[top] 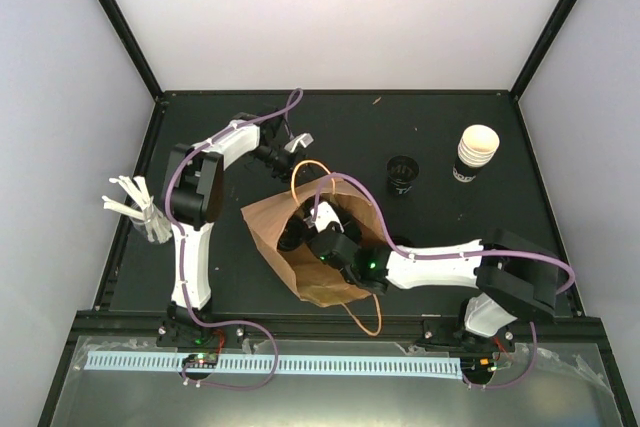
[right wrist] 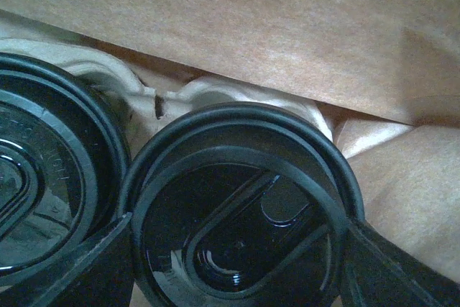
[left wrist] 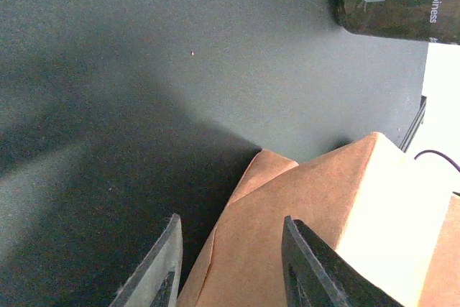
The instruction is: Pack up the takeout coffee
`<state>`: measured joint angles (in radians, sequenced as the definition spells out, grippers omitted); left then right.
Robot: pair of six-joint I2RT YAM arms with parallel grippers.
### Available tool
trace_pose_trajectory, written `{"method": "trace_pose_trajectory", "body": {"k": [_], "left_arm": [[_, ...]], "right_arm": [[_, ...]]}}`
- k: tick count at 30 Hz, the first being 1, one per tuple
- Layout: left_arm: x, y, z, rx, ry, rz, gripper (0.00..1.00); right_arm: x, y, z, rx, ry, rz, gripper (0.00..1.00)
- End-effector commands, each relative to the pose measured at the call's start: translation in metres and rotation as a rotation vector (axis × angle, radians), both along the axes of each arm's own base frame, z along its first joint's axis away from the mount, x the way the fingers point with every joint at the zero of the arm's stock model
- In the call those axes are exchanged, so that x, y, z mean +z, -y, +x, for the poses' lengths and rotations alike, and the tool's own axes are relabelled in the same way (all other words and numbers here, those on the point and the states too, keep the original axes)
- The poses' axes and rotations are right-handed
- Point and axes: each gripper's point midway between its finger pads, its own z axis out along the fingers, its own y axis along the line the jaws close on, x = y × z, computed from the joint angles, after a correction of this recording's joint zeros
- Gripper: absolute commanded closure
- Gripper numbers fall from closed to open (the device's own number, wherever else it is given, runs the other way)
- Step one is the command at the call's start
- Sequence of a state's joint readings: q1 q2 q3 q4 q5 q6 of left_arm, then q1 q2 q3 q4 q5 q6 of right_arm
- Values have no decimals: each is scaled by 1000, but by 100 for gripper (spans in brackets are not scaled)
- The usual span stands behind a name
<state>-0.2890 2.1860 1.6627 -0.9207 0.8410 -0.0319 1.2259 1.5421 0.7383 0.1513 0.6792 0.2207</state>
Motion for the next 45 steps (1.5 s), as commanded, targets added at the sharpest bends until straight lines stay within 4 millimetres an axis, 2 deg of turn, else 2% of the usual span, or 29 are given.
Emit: {"method": "trace_pose_trajectory", "body": {"k": [1, 13, 20, 27, 31, 34, 37, 40, 45], "left_arm": [[3, 10, -8, -42, -25, -27, 60], [4, 11, -9, -45, -25, -26, 60], [3, 14, -12, -55, -29, -26, 60], [3, 16, -16, -65, -33, -27, 60], [4, 17, -17, -66, -33, -29, 60], [4, 17, -16, -66, -31, -31, 60], [7, 18, -14, -63, -20, -32, 60], [16, 19, -8, -51, 9, -40, 56], [31, 19, 5, -33, 51, -21, 42]], "right_arm": [[-47, 20, -8, -35, -116, -86, 61], [-72, 29, -17, -61, -217, -130, 63], [-76, 21, -19, -23, -247, -140, 63], [-64, 13, -2, 18, -301, -87, 64], [-60, 12, 2, 30, -311, -102, 64], [-57, 14, 2, 24, -311, -128, 63], [-43, 19, 5, 0, -304, -165, 63], [-25, 26, 5, -14, -306, -214, 64], [-3, 40, 0, -29, -363, -334, 63]]}}
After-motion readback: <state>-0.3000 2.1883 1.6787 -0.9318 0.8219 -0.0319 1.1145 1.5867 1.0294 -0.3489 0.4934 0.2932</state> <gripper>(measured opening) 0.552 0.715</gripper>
